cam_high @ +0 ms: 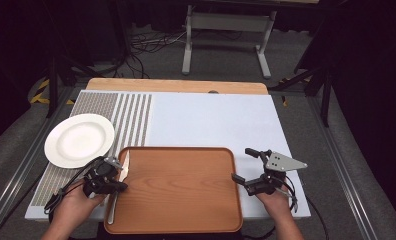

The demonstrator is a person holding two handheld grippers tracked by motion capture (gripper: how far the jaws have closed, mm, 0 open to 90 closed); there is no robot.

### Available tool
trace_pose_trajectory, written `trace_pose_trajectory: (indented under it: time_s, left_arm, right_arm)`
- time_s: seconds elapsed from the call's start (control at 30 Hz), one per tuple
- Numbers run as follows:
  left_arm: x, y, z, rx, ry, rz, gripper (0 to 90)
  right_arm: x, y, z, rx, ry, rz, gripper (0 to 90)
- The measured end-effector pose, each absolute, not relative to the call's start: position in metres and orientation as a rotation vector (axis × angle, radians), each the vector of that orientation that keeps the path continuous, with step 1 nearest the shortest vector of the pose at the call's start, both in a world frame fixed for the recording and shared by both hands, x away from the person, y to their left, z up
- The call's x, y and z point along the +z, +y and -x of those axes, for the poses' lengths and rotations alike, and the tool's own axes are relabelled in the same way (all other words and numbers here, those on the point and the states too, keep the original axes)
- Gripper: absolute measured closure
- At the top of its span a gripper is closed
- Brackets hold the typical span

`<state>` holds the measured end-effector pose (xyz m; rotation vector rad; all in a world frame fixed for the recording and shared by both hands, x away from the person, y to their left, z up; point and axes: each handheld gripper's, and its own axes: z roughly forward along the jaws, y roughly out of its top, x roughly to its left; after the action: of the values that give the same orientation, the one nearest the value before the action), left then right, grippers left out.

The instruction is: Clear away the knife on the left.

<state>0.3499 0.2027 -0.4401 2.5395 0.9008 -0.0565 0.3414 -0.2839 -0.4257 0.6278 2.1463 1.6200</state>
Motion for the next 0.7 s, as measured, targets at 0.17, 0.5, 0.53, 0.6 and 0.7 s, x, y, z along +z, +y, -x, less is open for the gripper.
trace_pose_trajectory:
  time_s: [0.17, 0.5, 0.53, 0.6, 0.7]
  left_arm:
    - [-0.436, 0.201, -0.349, 0.006, 0.858, -2.522, 73.9]
    - [-0.419, 0.209, -0.345, 0.156, 0.791, -2.398, 12.2]
    - [-0.417, 0.211, -0.343, 0.15, 0.779, -2.361, 11.3]
    - [-0.415, 0.213, -0.342, 0.156, 0.758, -2.333, 8.7]
    - [-0.413, 0.217, -0.337, 0.196, 0.7, -2.267, 3.7]
  right_arm:
    - [-0.426, -0.283, -0.342, 1.621, 2.15, -0.625, 1.5]
    - [-0.426, -0.283, -0.341, 1.616, 2.151, -0.623, 1.5]
    - [-0.426, -0.283, -0.341, 1.616, 2.151, -0.622, 1.5]
    - [-0.426, -0.283, -0.341, 1.616, 2.152, -0.623, 1.5]
    - [-0.426, -0.282, -0.341, 1.615, 2.153, -0.624, 1.5]
